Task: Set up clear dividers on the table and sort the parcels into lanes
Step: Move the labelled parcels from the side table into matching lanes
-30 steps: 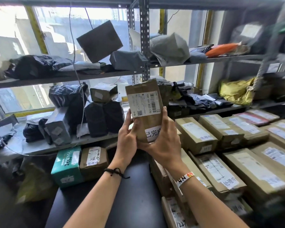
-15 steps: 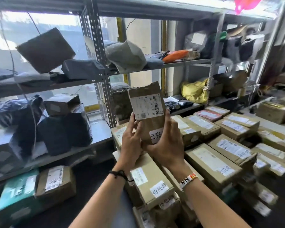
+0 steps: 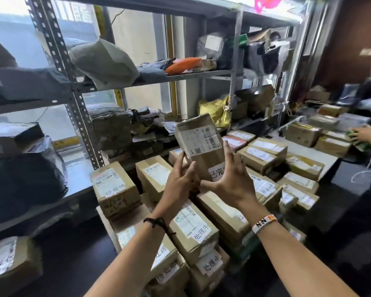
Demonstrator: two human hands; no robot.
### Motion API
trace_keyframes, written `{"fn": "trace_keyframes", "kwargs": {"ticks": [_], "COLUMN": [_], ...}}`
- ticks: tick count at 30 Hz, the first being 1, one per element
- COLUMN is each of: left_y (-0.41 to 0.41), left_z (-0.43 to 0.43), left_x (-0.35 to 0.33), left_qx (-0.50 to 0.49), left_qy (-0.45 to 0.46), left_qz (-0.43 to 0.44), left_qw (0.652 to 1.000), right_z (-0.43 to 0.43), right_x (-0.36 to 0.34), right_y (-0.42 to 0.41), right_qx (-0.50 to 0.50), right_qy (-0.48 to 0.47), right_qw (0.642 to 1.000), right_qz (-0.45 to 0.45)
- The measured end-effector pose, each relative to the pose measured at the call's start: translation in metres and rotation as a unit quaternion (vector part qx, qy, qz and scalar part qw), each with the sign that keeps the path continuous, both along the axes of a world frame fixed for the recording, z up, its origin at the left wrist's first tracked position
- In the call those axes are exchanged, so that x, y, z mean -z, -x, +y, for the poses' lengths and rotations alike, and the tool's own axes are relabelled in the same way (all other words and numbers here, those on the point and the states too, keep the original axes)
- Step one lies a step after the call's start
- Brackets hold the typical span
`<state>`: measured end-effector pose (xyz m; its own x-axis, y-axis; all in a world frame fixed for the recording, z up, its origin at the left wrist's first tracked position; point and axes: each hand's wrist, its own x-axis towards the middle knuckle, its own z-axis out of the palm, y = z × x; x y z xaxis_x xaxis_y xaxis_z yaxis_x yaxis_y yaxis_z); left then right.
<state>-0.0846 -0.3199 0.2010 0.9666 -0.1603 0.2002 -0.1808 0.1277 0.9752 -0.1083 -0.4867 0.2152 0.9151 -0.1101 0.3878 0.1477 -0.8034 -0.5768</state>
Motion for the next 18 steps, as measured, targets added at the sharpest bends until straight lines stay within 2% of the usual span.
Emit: {"fn": "trace_keyframes", "kwargs": {"ticks": [5,10,14,18], "left_y": [-0.005,-0.014,-0.011,-0.009], "left_z": [-0.016,-0.014,-0.015,-0.008], "left_x": [0.010,0.019,0.023,0.022], "left_qx": [0.015,-0.010,-0.028,-0.050], "left_qy": [-0.056,-0.073,-0.078,-0.079], "left_qz": [0.055,0.064,0.067,0.073], "left_qw": [0.997,0.995,0.994,0.993], "right_z": [-0.068,-0.116,-0.129,-0.123], "right_x": [0.014,0.037,0.057,0.067], "right_y": [-0.010,-0.016,-0.018,-0.025], "right_qx": [-0.009,-0.006,-0.018,-0.023], "right_qy": [0.030,0.075,0.088,0.073], "right_qw": [0.996,0.979,0.963,0.958], "right_qz": [0.083,0.188,0.256,0.275]}}
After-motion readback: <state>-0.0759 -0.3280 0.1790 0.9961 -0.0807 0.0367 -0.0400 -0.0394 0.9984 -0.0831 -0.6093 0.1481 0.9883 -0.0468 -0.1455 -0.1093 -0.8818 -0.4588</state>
